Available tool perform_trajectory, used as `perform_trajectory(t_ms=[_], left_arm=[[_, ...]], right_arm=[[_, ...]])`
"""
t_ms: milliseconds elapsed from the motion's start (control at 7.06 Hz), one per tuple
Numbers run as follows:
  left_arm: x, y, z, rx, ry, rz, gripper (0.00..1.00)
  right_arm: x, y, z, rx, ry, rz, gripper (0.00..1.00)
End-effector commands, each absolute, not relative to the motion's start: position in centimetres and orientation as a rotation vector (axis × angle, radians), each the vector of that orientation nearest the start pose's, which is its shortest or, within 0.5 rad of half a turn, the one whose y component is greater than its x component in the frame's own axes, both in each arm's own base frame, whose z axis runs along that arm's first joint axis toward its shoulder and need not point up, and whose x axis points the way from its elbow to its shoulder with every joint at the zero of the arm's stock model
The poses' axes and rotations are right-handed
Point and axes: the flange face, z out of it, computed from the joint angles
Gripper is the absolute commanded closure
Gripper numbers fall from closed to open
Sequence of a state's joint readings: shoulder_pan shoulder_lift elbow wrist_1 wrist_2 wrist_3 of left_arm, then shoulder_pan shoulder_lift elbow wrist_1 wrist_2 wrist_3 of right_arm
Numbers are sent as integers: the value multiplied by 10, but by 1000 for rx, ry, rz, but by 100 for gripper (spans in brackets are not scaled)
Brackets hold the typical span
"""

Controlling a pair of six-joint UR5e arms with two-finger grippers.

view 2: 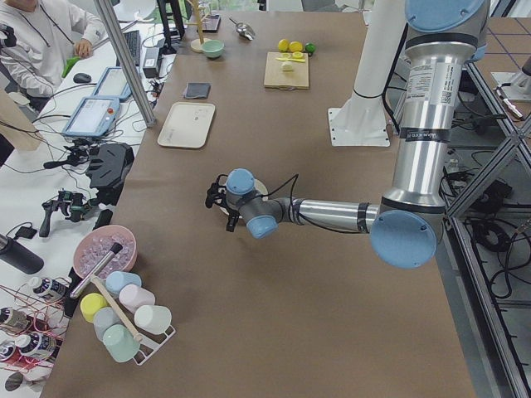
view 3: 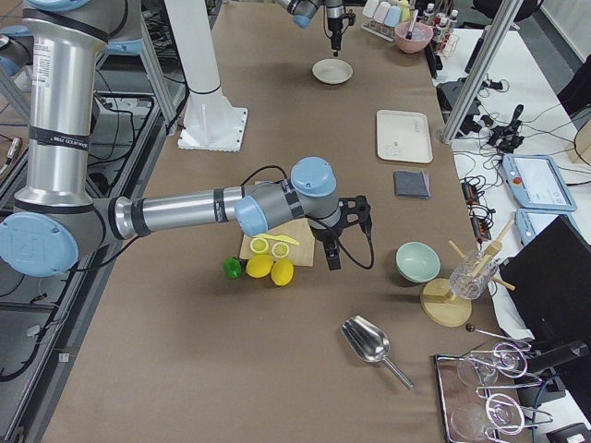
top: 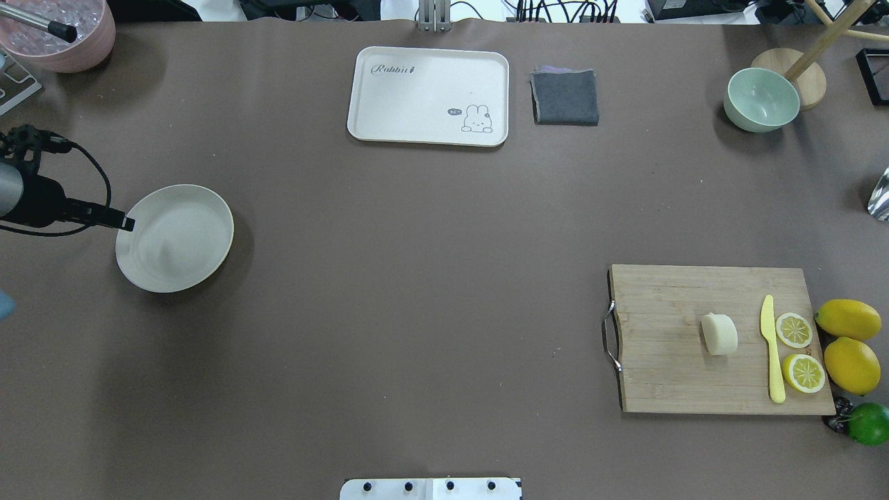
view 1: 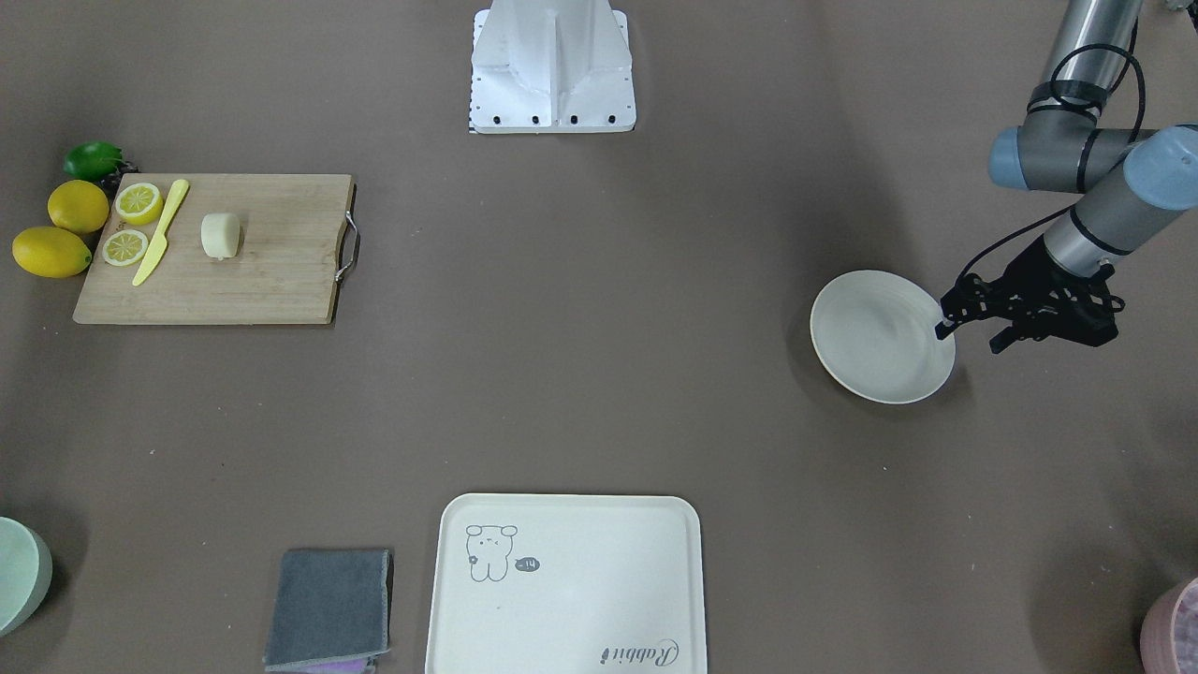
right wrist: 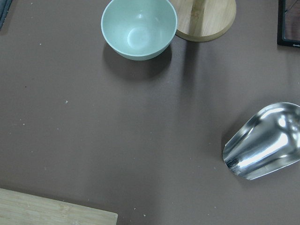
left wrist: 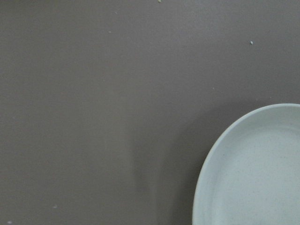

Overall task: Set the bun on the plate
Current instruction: 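Reach the left gripper down to the rim of the white plate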

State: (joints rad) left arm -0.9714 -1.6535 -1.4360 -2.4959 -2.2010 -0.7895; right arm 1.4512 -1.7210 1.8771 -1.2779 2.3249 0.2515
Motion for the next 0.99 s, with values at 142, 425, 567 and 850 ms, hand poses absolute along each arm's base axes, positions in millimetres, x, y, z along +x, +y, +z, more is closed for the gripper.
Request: perform_trajectory(t_ms=[142, 425, 567, 850], left_arm=[[263, -492, 590, 248, 994, 111, 42], [264, -491, 584, 250, 1008, 120, 71], [263, -491, 573, 261, 1021, 117, 100], [256, -493, 529, 253, 1087, 1, 100]], right_arm=[[12, -449, 546, 283, -804, -44, 0], [12, -449, 546, 282, -804, -44, 0], [12, -449, 545, 284, -805, -45, 0], [12, -450, 545, 286, -806, -47, 0]])
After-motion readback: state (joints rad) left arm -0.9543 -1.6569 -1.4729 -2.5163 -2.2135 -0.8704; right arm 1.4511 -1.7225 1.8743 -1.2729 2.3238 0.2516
